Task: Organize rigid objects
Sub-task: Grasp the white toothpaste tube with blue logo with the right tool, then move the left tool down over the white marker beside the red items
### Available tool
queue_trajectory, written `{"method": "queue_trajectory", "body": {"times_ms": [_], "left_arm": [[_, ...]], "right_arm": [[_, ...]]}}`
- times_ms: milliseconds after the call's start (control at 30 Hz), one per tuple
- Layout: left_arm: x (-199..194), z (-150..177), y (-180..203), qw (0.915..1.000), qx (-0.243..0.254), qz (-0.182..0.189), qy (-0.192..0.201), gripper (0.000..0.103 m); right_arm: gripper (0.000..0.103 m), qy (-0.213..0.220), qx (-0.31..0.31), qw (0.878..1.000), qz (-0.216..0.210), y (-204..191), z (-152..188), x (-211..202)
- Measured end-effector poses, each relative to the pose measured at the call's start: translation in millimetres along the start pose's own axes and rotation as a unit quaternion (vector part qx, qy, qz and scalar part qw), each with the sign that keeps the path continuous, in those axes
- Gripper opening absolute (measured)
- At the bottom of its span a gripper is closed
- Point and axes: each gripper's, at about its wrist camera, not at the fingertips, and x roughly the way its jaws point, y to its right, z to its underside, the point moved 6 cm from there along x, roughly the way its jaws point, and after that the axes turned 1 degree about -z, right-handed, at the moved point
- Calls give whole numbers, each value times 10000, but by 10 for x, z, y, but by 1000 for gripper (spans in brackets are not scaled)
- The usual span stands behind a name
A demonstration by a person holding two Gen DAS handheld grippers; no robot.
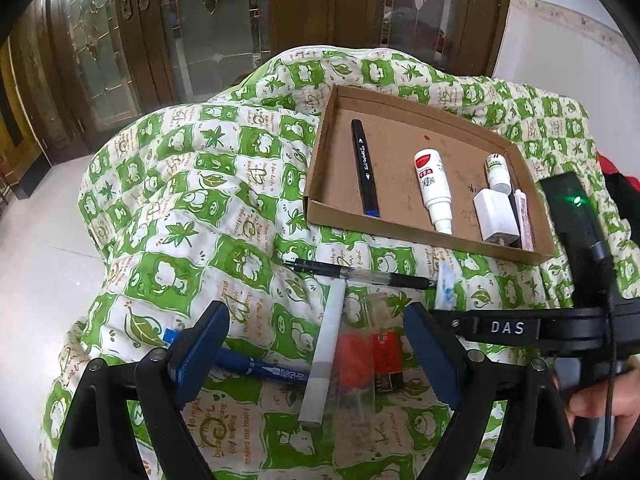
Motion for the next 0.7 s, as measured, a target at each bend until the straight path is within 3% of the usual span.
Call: {"method": "queue_trajectory", "body": {"times_ms": [100,233,700], "left_arm": [[-14,6,16,10000,48,-56,36,91],[-14,9,16,9999,103,-111,52,91],[-53,16,136,9975,574,-357,203,91]], "right_arm": [[19,226,-435,9975,503,-62,-7,-74],[16,278,-610,9950,740,-65,4,-138],[16,189,-584,9945,846,28,16,-74]]}}
